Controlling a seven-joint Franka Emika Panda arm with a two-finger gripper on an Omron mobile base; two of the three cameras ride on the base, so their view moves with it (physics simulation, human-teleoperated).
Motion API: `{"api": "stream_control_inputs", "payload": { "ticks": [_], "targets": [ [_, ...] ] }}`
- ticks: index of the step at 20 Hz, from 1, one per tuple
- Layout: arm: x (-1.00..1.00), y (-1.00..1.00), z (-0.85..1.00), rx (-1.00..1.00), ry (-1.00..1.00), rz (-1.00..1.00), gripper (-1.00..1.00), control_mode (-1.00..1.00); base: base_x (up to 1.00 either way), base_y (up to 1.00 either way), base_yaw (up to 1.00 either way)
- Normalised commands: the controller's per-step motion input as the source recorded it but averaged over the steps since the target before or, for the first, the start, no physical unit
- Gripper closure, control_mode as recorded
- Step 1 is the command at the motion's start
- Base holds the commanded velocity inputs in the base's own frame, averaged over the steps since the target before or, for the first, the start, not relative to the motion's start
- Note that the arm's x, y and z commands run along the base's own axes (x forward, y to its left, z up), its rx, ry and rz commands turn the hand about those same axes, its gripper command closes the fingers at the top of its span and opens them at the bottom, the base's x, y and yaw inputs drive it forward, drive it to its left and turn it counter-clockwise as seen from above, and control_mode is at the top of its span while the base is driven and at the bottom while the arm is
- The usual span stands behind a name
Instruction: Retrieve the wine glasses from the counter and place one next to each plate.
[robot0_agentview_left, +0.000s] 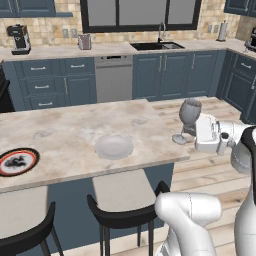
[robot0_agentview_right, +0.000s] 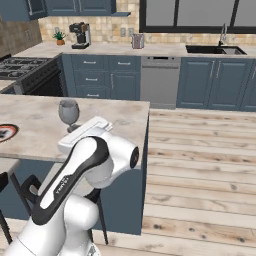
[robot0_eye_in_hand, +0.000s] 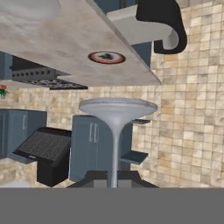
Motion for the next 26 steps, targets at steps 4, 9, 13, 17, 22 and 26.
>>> {"api": "stream_control_inputs", "payload": {
  "ticks": [4, 9, 13, 17, 22, 26],
  "targets": [
    [0.46, 0.01, -0.46, -0.01, 0.07, 0.0, 1.0, -1.0, 0.0, 0.0, 0.0],
    [0.41, 0.0, -0.4, 0.0, 0.06, 0.0, 1.0, -1.0, 0.0, 0.0, 0.0],
    [0.43, 0.0, -0.34, 0.0, 0.05, 0.0, 1.0, -1.0, 0.0, 0.0, 0.0],
    [0.39, 0.0, -0.24, 0.0, 0.01, 0.0, 1.0, -1.0, 0.0, 0.0, 0.0],
    [0.36, 0.0, -0.3, 0.0, 0.0, 0.0, 1.0, -1.0, 0.0, 0.0, 0.0],
    [0.42, 0.0, -0.22, -0.01, 0.02, 0.0, 1.0, -1.0, 0.0, 0.0, 0.0]
  ]
}}
